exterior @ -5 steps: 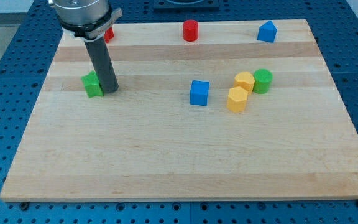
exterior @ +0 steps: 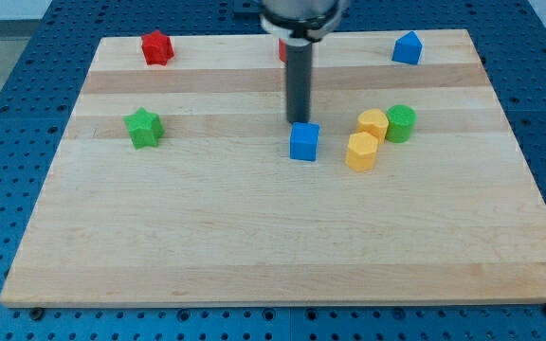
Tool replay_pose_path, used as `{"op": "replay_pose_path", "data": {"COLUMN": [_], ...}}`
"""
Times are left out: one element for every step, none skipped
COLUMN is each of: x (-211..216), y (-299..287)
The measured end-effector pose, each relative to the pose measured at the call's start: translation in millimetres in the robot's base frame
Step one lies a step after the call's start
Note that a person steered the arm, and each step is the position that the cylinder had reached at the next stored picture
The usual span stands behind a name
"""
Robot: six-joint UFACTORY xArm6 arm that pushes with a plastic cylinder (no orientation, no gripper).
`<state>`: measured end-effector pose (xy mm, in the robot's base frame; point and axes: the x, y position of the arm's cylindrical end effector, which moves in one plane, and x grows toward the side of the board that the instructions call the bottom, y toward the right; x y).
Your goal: Move the green circle down a bit
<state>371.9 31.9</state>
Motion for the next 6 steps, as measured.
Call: {"op": "replay_pose_path", "data": {"x": [-13.1,-13.5,-13.4,-11.0,10.5,34.5], "y": [39.9,85.8,119.8,131.7,131.7,131.7]}}
